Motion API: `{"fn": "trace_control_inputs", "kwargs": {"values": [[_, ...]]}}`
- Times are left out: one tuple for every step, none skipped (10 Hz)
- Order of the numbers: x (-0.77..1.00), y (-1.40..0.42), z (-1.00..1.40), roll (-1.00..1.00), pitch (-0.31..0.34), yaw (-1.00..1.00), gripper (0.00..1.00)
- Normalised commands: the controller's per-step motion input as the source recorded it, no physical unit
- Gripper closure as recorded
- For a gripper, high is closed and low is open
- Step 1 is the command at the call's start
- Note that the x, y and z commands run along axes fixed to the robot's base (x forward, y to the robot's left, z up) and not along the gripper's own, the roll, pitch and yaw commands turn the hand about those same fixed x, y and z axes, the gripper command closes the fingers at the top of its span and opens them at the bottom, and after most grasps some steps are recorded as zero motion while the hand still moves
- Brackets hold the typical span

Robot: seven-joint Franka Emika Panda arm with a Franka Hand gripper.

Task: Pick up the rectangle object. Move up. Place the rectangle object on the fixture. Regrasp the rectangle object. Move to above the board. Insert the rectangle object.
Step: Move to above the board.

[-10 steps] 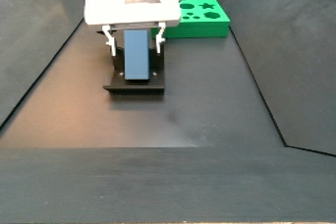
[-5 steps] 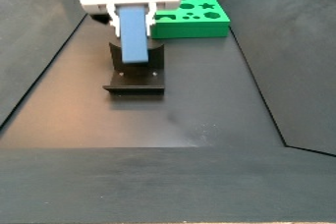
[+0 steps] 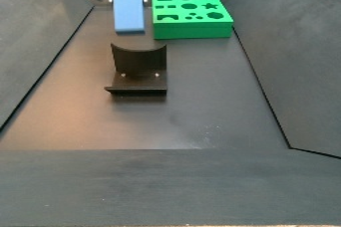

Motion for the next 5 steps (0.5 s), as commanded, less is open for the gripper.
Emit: {"fn": "trace_control_inputs", "kwargs": {"values": [[-0.01, -0.01, 0.74, -0.01, 0.053, -0.02, 1.0], [-0.02, -0.01, 0.56, -0.02, 0.062, -0.01, 1.0], [-0.02, -0.01, 0.32, -0.04, 0.072, 0.01, 1.0], [-0.03, -0.01, 0.21, -0.04, 0.077, 0.01, 1.0], [-0.55, -1.0, 0.51, -1.0, -0.01, -0.09, 1.0]]}}
